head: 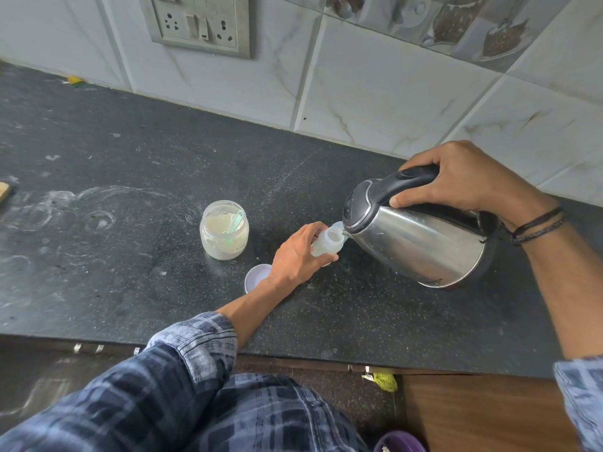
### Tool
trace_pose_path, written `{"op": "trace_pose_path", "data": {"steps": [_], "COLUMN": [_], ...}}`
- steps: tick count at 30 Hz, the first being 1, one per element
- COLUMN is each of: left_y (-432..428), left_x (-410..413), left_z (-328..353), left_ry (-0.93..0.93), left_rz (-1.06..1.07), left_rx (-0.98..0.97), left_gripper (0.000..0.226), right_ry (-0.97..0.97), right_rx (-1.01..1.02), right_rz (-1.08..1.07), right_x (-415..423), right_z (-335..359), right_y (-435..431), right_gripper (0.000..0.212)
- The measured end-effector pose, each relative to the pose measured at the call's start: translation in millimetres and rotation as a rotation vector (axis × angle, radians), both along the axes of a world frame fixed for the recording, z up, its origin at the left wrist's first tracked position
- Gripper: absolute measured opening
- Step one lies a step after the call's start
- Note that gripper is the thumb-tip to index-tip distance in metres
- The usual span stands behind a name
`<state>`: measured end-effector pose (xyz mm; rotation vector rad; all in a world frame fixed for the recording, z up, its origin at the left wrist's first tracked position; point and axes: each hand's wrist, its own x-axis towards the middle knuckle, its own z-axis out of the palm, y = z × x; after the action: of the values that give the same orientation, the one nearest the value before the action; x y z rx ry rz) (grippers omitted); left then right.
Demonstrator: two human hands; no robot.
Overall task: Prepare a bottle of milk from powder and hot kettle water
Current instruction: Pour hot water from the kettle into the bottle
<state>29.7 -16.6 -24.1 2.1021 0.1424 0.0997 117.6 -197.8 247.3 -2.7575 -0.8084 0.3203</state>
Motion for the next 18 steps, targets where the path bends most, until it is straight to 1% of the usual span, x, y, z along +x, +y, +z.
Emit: {"op": "trace_pose_path", "data": {"steps": [4,8,11,14,16,18], "left_y": [0,0,0,0,0,0], "left_x": [0,1,1,1,1,1], "left_z": [0,-1,-1,-1,-2,-2], "left_ry": [0.002,0.002,0.005,0.009,0.007,0.006], "left_rz": [-0.002,-0.004,-0.005,-0.004,-0.006,-0.005], "left_rx": [0.000,0.000,0.000,-0.001,-0.002,-0.003], "left_gripper": [0.056,0.057,0.058,0.056,0.056,0.057], "right_ry": [0.010,0.025,0.031,0.058,0.074,0.073], "right_rx": [0.047,0.107,0.176,0.297,0.380,0.445], "right_rz": [0.002,-0.013,-0.058,-0.080,-0.097,-0.142], "right_x": [3,4,4,4,3,3], "right_z": [-1,-6,-12,-19,-24,-28], "right_y": [-5,-14,-26,-40,-49,-60], "right_gripper": [0.045,0.034,0.031,0.028,0.032,0.043]}}
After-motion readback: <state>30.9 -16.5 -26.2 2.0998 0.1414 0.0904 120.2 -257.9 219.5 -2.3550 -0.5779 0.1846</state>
